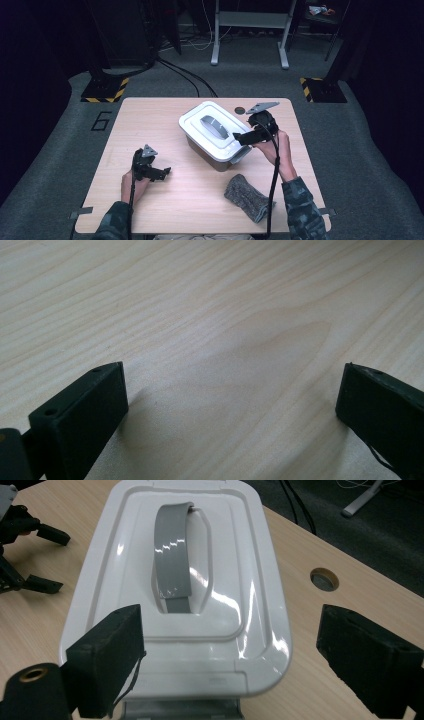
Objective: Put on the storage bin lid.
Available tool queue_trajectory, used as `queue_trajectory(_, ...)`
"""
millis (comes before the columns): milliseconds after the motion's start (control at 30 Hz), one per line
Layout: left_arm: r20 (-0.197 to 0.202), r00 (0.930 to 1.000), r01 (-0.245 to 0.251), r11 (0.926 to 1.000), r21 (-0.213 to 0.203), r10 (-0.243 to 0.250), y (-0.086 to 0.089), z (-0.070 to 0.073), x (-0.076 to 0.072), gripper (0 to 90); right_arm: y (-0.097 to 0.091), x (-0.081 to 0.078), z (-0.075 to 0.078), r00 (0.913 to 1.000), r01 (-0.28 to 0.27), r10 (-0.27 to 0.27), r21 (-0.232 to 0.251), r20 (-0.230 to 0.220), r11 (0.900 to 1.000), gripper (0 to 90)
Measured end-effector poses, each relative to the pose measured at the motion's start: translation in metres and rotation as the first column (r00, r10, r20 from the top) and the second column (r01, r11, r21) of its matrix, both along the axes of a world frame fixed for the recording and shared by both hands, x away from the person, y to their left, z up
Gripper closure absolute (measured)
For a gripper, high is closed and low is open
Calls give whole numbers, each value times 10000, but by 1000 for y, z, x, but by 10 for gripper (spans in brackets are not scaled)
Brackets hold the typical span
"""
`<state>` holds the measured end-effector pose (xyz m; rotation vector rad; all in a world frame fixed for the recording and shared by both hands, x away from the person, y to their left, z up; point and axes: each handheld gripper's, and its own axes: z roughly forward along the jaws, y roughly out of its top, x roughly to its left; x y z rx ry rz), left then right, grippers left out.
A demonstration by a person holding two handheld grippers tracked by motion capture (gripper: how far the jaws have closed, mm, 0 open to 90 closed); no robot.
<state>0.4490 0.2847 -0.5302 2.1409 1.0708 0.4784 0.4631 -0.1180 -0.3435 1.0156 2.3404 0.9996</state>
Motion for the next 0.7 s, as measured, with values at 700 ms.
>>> queue_trajectory(700,-3,10000,-4,10000,6,4,0,0,0,0,-60,-46,-34,9920,1258,-1257,-121,107,9920,96)
